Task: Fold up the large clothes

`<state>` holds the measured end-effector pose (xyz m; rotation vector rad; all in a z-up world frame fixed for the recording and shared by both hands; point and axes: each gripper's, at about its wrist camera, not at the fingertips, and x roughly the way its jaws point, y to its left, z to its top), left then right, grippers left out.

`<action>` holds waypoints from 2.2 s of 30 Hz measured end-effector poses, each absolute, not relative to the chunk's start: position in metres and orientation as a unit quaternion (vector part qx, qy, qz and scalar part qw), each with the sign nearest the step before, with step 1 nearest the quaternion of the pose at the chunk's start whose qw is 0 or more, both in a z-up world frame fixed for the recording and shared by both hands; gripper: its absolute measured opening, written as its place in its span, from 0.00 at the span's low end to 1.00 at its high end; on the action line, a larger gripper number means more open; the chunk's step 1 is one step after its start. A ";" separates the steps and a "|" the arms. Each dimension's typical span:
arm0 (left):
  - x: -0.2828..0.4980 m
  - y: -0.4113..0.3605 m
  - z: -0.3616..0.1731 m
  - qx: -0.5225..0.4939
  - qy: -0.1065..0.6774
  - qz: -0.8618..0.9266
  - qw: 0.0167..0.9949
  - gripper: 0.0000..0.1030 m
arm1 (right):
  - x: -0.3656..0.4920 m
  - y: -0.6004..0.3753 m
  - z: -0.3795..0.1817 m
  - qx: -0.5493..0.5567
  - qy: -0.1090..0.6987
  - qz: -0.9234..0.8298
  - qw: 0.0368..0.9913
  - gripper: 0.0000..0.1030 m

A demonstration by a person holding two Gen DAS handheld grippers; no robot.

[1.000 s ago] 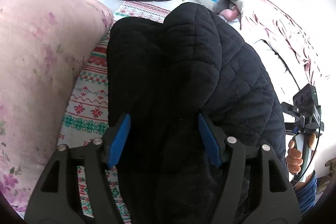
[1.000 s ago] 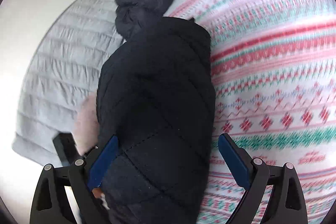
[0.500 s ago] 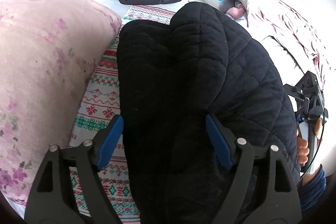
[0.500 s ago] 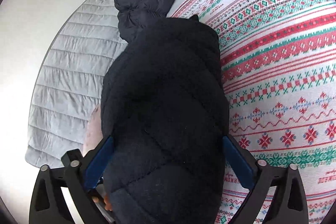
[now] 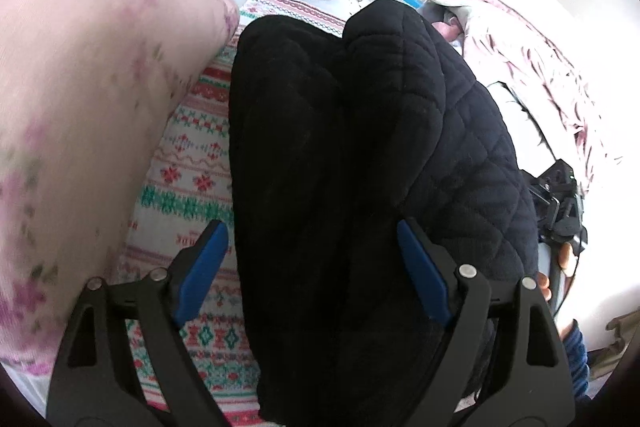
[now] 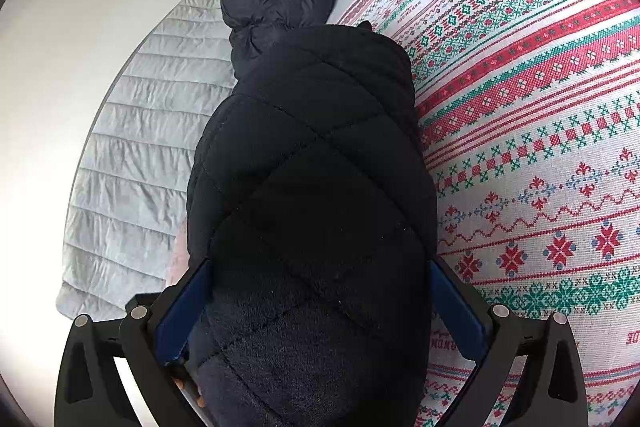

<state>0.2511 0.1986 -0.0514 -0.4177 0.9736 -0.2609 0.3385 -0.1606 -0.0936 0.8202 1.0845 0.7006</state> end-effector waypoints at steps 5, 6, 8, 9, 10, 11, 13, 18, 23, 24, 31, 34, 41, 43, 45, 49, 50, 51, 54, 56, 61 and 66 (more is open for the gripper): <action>0.237 0.206 -0.056 -0.226 0.463 -0.140 0.846 0.84 | 0.334 -0.170 -0.097 0.383 0.493 0.312 0.716 1.00; 0.233 0.207 -0.056 -0.230 0.462 -0.141 0.845 0.84 | 0.331 -0.171 -0.096 0.386 0.494 0.312 0.714 1.00; 0.227 0.205 -0.054 -0.222 0.459 -0.143 0.848 0.84 | 0.327 -0.172 -0.096 0.388 0.494 0.311 0.714 1.00; 0.224 0.202 -0.054 -0.212 0.457 -0.143 0.852 0.84 | 0.324 -0.172 -0.096 0.389 0.495 0.310 0.713 1.00; 0.222 0.200 -0.055 -0.203 0.455 -0.143 0.855 0.85 | 0.321 -0.171 -0.095 0.388 0.495 0.310 0.713 1.00; 0.221 0.198 -0.056 -0.200 0.455 -0.142 0.856 0.88 | 0.317 -0.170 -0.095 0.385 0.496 0.310 0.714 1.00; 0.220 0.199 -0.061 -0.200 0.457 -0.130 0.857 0.96 | 0.313 -0.168 -0.093 0.379 0.494 0.309 0.719 1.00; 0.226 0.207 -0.077 -0.248 0.474 -0.146 0.832 1.00 | 0.316 -0.171 -0.100 0.381 0.495 0.318 0.713 1.00; 0.225 0.205 -0.085 -0.269 0.476 -0.152 0.824 1.00 | 0.316 -0.173 -0.103 0.386 0.496 0.319 0.709 1.00; 0.226 0.207 -0.088 -0.281 0.478 -0.155 0.818 1.00 | 0.316 -0.173 -0.103 0.386 0.497 0.320 0.708 1.00; 0.227 0.212 -0.101 -0.326 0.495 -0.175 0.786 1.00 | 0.318 -0.179 -0.107 0.385 0.499 0.327 0.704 1.00; 0.230 0.209 -0.103 -0.335 0.496 -0.182 0.780 1.00 | 0.320 -0.180 -0.112 0.392 0.497 0.328 0.701 1.00; 0.230 0.190 -0.097 -0.327 0.485 -0.190 0.788 0.94 | 0.321 -0.182 -0.120 0.408 0.489 0.331 0.696 1.00; 0.229 0.187 -0.093 -0.323 0.480 -0.192 0.793 0.86 | 0.320 -0.177 -0.116 0.393 0.488 0.338 0.702 1.00; 0.226 0.183 -0.088 -0.319 0.471 -0.197 0.798 0.74 | 0.319 -0.172 -0.109 0.376 0.485 0.345 0.711 1.00; 0.216 0.177 -0.078 -0.313 0.447 -0.191 0.816 0.57 | 0.312 -0.163 -0.091 0.339 0.468 0.357 0.734 1.00; 0.212 0.177 -0.075 -0.321 0.435 -0.185 0.821 0.54 | 0.311 -0.161 -0.087 0.332 0.463 0.360 0.739 0.99; 0.209 0.177 -0.071 -0.323 0.425 -0.180 0.826 0.52 | 0.308 -0.159 -0.081 0.325 0.456 0.365 0.744 0.98; 0.206 0.164 -0.051 -0.316 0.402 -0.182 0.840 0.48 | 0.301 -0.160 -0.066 0.315 0.435 0.379 0.753 0.95; 0.203 0.161 -0.039 -0.324 0.390 -0.188 0.841 0.47 | 0.298 -0.163 -0.058 0.315 0.423 0.388 0.756 0.95; 0.196 0.129 0.003 -0.319 0.358 -0.215 0.851 0.47 | 0.289 -0.180 -0.022 0.314 0.394 0.400 0.766 0.95; 0.191 0.087 0.023 -0.311 0.346 -0.252 0.849 0.47 | 0.267 -0.240 0.013 0.308 0.357 0.389 0.792 0.95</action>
